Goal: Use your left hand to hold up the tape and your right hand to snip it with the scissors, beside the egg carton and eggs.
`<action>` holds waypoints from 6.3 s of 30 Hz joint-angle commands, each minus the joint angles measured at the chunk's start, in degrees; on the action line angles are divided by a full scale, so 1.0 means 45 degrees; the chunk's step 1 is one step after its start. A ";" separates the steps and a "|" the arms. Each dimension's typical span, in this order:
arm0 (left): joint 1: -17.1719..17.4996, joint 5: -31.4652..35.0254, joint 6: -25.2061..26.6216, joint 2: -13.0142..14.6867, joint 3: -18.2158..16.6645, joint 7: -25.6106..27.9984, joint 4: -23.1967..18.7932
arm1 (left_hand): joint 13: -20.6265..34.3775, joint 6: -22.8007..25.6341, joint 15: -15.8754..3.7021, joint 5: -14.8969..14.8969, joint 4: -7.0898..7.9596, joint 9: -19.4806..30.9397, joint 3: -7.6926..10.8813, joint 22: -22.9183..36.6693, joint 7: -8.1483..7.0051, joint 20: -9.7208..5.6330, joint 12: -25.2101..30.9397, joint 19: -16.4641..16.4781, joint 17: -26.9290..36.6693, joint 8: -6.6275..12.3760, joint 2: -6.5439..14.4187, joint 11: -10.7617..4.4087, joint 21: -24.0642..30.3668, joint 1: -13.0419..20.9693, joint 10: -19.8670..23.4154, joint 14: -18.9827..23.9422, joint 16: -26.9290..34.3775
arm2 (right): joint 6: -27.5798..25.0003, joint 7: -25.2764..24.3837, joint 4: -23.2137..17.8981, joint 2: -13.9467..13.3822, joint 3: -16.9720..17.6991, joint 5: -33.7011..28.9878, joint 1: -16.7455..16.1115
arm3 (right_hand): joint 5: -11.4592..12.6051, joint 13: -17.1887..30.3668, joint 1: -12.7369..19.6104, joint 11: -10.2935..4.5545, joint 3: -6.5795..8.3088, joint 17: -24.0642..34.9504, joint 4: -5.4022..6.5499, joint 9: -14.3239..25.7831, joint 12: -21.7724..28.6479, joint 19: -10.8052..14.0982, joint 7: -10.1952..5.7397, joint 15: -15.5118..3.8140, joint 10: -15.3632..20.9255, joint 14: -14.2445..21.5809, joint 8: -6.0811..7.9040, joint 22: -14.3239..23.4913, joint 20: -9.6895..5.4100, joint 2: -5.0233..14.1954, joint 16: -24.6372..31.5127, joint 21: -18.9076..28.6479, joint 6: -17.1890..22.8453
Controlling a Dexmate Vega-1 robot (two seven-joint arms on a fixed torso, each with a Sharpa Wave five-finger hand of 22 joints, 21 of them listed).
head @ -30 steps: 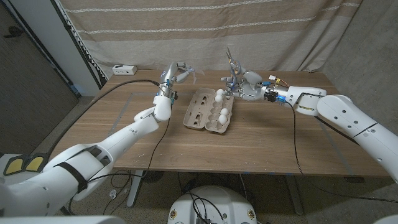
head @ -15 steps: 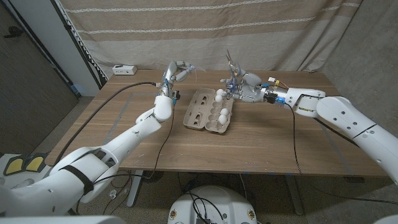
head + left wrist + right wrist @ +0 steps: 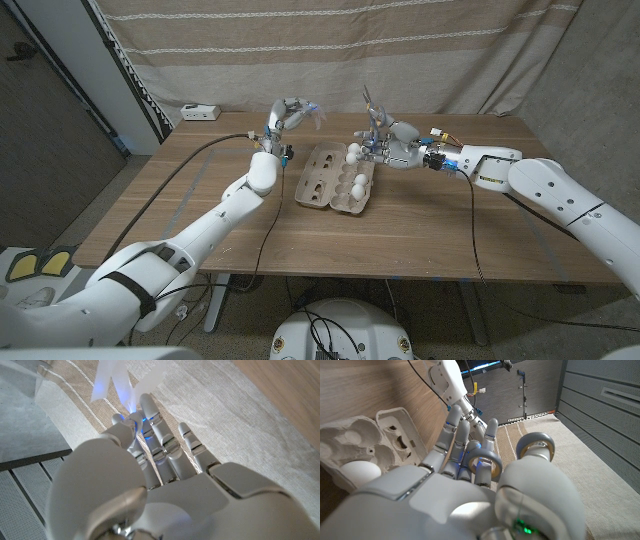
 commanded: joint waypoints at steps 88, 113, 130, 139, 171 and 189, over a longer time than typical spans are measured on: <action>0.1317 -0.7352 0.2800 -0.1611 -0.1519 -0.4706 -0.2350 | 0.4078 -0.1729 0.0014 0.0111 0.0275 0.0982 0.0007 0.0025 0.0837 -0.1703 0.1793 0.0018 -0.1606 0.0294 0.0865 -0.0360 0.0583 -0.0401 -0.0851 -0.1761 -0.0094 | 0.0641 0.0317 -0.0749 -0.0545 0.0380 0.0227 -0.1239 | -0.0049 0.0061 0.0163 -0.0078 -0.0053 0.0069 -0.0071 0.0208 0.0099 -0.0070 0.0682 -0.0487 0.0196 0.0141 -0.0387 0.0003 0.0045 0.0159 -0.0065 0.0272 -0.0431; 0.1400 -0.9086 0.3637 -0.1759 -0.1743 -0.6227 -0.2554 | 0.5160 -0.2862 0.0031 0.0072 0.0084 0.3075 -0.0747 -0.0145 0.1001 -0.1745 0.2274 -0.0097 -0.1740 0.1444 0.1648 -0.0348 0.0560 -0.0653 -0.2112 -0.1935 -0.0113 | 0.0415 0.0476 -0.0565 -0.0479 0.0131 0.0139 -0.0863 | -0.0051 0.0041 0.0202 -0.0111 -0.0061 0.0135 -0.0078 0.0293 0.0099 -0.0060 0.0687 -0.0478 0.0211 0.0155 -0.0495 -0.0015 0.0060 0.0180 -0.0107 0.0304 -0.0435; 0.1109 -0.9921 0.4054 -0.2126 -0.1882 -0.6915 -0.2096 | 0.5089 -0.2852 0.0031 0.0059 0.0011 0.3122 -0.0893 -0.0131 0.1032 -0.1754 0.2354 -0.0141 -0.1684 0.1603 0.1731 -0.0358 0.0575 -0.0592 -0.1983 -0.1931 -0.0052 | 0.0535 0.0820 -0.0356 -0.0486 0.0182 0.0127 -0.0954 | -0.0061 0.0155 0.0190 -0.0038 -0.0085 0.0069 -0.0064 0.0297 0.0165 -0.0038 0.0768 -0.0443 0.0160 0.0201 -0.0615 -0.0032 0.0061 0.0183 -0.0214 0.0311 -0.0479; 0.1022 -1.0014 0.4034 -0.2297 -0.1894 -0.7002 -0.1932 | 0.5080 -0.2812 0.0026 0.0053 -0.0009 0.3079 -0.0964 -0.0125 0.1025 -0.1754 0.2400 -0.0156 -0.1648 0.1668 0.1764 -0.0357 0.0592 -0.0560 -0.1944 -0.1846 -0.0005 | 0.0707 0.1249 -0.0104 -0.0467 0.0219 0.0117 -0.1068 | -0.0079 0.0057 0.0156 -0.0019 -0.0139 0.0092 -0.0044 0.0184 0.0101 0.0004 0.0769 -0.0442 0.0135 0.0229 -0.0761 -0.0045 0.0069 0.0159 -0.0368 0.0316 -0.0510; 0.0843 -1.1605 0.5343 -0.2579 -0.2322 -0.8363 -0.1533 | 0.5054 -0.2772 0.0033 0.0056 -0.0038 0.2824 -0.1135 -0.0106 0.0963 -0.1756 0.2501 -0.0209 -0.1581 0.1791 0.1729 -0.0362 0.0663 -0.0480 -0.1919 -0.1805 -0.0018 | 0.1292 0.2143 0.0169 -0.0352 0.0146 -0.0309 -0.1215 | -0.0080 -0.0238 0.0315 -0.0042 -0.0159 0.0164 -0.0099 0.0038 -0.0103 -0.0080 0.0713 -0.0522 0.0223 0.0343 -0.1129 -0.0068 0.0169 0.0204 -0.0669 0.0223 -0.0609; 0.0825 -1.1887 0.5535 -0.2660 -0.2310 -0.8926 -0.1656 | 0.5025 -0.2667 0.0028 0.0055 -0.0037 0.2734 -0.1178 -0.0099 0.0954 -0.1744 0.2528 -0.0255 -0.1499 0.1915 0.1741 -0.0361 0.0702 -0.0432 -0.1935 -0.1763 0.0038 | 0.1348 0.2287 -0.0039 -0.0633 0.0219 -0.0456 -0.1363 | -0.0097 -0.0475 0.0361 -0.0054 -0.0167 -0.0141 -0.0100 -0.0186 -0.0229 -0.0100 0.0715 -0.0663 0.0429 0.0627 -0.1413 -0.0085 0.0309 0.0206 -0.0838 0.0131 -0.0538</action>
